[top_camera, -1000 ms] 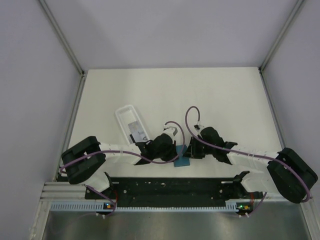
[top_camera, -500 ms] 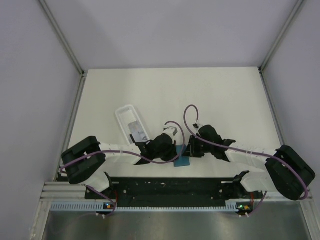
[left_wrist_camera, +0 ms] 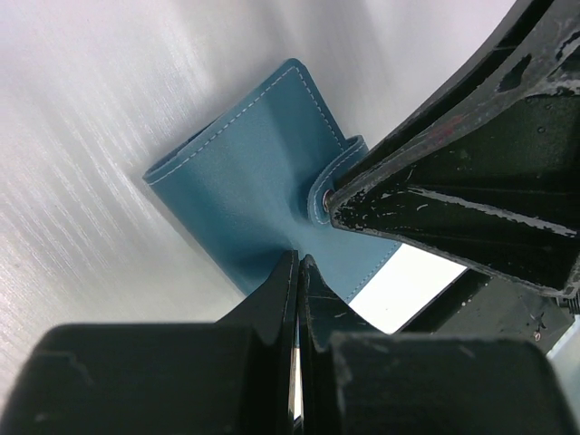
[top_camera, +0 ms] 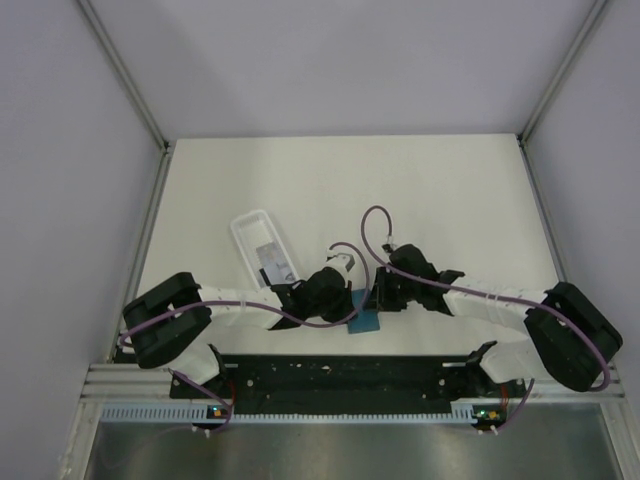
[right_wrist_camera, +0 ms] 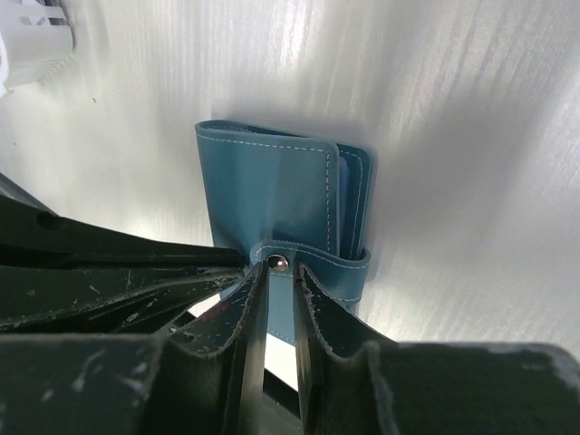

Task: Put the credit cards into the card holder
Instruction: Close the card holder at the center of the board.

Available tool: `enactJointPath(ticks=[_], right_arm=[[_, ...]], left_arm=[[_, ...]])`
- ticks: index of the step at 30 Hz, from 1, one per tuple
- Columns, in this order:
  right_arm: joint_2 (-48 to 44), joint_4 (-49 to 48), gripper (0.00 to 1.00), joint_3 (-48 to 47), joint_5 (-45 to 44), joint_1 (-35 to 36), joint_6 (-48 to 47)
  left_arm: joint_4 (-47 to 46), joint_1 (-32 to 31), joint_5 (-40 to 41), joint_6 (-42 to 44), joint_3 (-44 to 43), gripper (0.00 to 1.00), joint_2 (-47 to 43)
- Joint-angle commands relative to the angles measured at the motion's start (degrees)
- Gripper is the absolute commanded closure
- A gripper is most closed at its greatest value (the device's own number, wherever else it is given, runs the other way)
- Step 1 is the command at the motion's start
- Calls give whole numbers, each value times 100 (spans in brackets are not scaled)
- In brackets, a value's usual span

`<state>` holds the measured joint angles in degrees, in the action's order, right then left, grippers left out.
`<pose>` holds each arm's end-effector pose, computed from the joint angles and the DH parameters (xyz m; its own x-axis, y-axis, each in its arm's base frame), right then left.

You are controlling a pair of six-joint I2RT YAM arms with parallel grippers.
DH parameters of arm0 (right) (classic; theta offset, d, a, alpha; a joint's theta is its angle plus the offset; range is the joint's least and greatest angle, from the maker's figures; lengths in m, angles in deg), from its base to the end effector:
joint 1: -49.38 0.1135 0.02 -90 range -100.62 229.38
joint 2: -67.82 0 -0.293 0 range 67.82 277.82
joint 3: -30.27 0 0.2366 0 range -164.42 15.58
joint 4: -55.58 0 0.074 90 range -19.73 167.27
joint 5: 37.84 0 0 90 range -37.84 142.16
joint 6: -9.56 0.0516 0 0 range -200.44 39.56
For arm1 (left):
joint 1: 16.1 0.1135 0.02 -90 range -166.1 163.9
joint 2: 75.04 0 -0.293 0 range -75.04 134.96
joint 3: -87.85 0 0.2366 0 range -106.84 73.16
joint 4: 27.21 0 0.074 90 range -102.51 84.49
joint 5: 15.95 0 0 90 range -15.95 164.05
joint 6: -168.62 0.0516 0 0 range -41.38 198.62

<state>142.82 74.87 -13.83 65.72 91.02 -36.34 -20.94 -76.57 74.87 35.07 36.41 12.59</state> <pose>0.1614 0.1597 0.1796 -0.9398 0.0696 -0.3344 -0.1449 0.8053 0.5749 0.1443 -0.2533 0.1818 -0.8370 0.0798 -0.5414 0.3975 0.7685 -0.5013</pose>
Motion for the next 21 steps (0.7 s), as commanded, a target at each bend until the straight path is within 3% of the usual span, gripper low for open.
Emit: enactJointPath(ticks=[1,21], right_arm=[[286,129,83,-241,-310,177,-85],[1113,1411,83,-1154,-925,616,-165]], left_arm=[[183,9,190,75,-60,100,43],[148,17,182,66,-16,100,34]])
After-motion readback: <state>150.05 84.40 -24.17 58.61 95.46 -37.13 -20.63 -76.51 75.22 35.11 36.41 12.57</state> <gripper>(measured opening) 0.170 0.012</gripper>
